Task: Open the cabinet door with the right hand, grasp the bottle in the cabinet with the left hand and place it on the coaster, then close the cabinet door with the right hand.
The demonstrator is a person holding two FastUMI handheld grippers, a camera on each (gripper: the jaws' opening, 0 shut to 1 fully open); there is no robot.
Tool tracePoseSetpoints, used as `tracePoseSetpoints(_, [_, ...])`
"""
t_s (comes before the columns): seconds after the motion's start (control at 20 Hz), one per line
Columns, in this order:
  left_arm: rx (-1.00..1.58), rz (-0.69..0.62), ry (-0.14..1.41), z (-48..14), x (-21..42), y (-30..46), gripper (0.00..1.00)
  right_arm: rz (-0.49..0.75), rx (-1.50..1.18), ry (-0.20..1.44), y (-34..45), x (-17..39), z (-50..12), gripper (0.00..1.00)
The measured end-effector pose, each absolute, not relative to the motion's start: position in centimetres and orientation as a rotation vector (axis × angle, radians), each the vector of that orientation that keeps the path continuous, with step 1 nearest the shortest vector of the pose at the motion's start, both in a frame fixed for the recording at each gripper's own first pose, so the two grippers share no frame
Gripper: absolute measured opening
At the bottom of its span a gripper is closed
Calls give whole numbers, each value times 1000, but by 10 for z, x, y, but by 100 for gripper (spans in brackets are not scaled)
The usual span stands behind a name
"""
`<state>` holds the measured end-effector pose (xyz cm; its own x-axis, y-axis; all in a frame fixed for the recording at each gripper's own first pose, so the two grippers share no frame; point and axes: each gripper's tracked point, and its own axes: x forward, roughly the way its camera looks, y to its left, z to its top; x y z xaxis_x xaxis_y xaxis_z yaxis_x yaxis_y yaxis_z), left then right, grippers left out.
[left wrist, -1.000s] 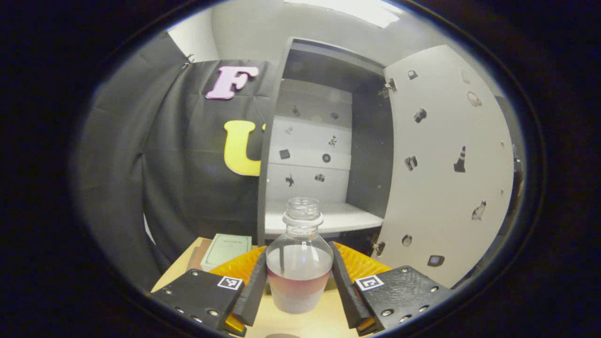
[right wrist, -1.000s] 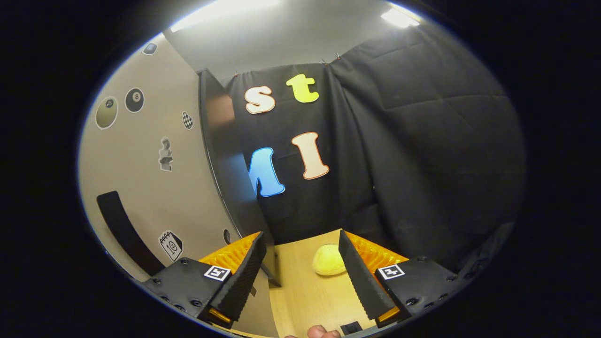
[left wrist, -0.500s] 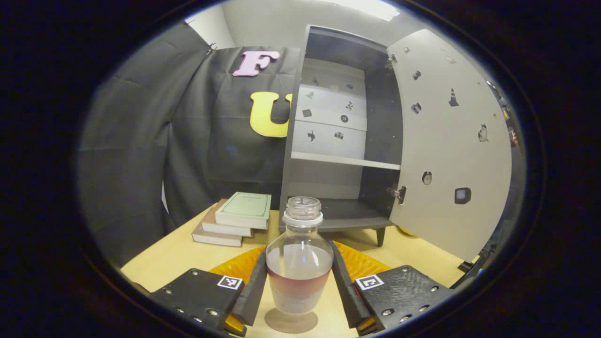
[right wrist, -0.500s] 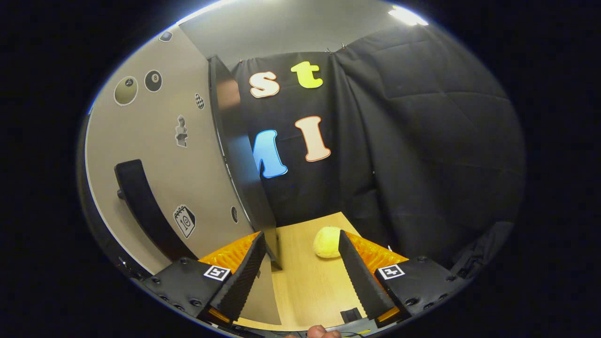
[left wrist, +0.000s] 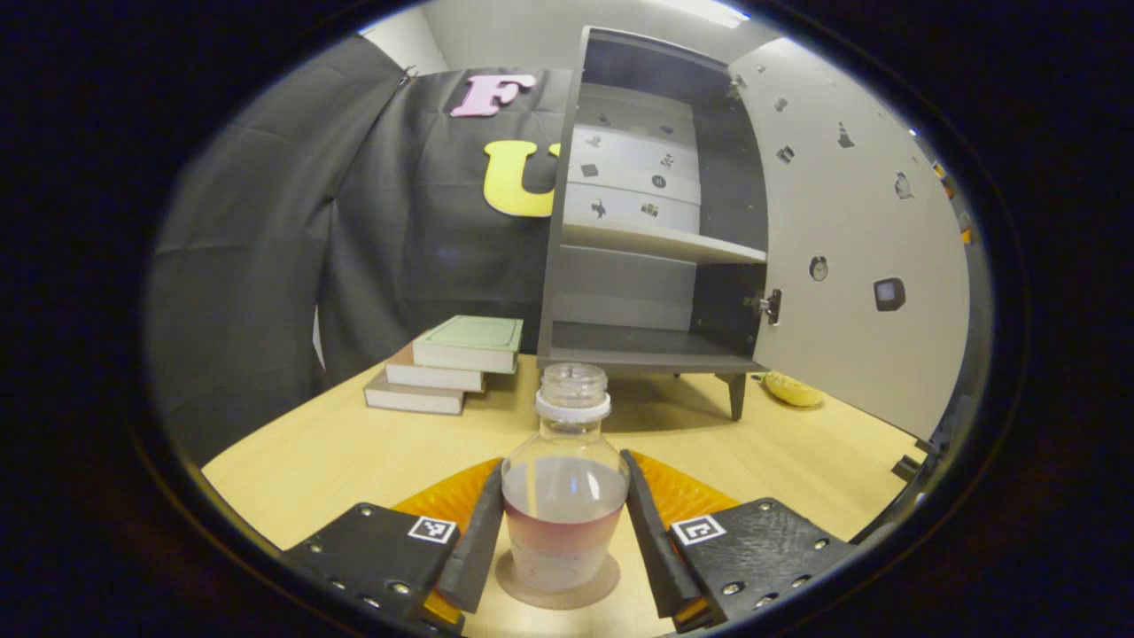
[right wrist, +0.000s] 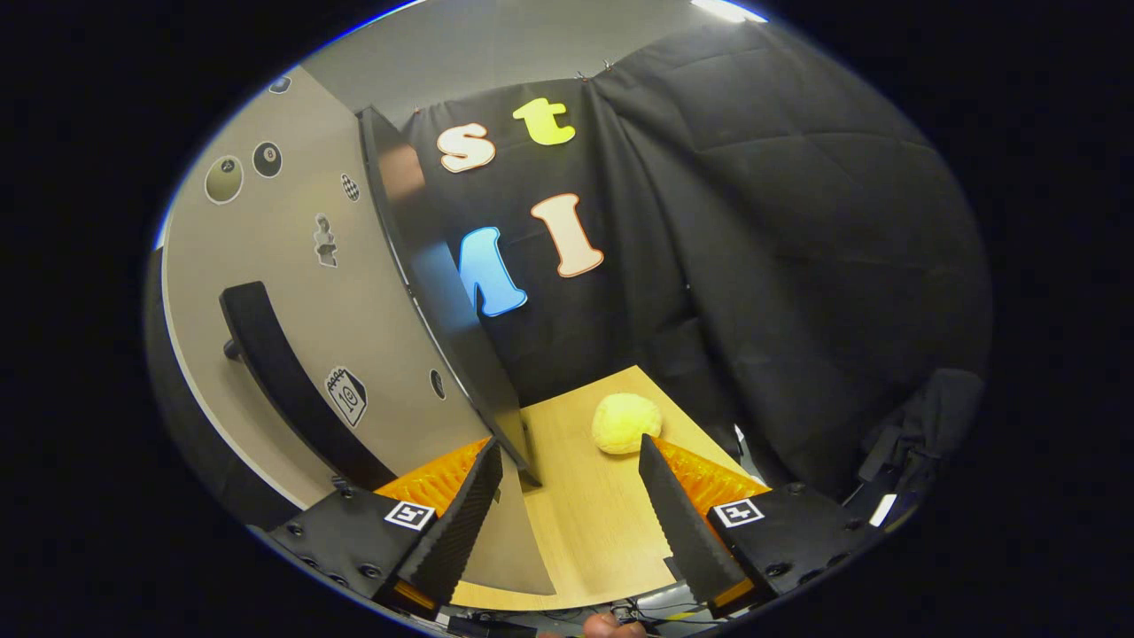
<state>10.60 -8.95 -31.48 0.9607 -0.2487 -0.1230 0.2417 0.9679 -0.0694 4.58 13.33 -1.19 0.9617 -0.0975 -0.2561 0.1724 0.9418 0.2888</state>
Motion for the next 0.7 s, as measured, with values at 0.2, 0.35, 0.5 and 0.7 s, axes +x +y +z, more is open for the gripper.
tracePoseSetpoints(0.2, [-27, -277, 146, -317, 102, -94, 72, -142, 310, 234, 141, 41, -12, 98])
tracePoseSetpoints(0.35, [-3, -291, 155, -318, 98, -96, 72, -143, 286, 231, 144, 37, -15, 98])
tracePoseSetpoints(0.5, [26, -295, 148, -304, 94, -98, 82, -148, 272, 227, 146, 29, -13, 98])
tracePoseSetpoints(0.7, [20, -334, 107, -259, 95, -104, 84, -154, 260, 201, 146, 19, -7, 98])
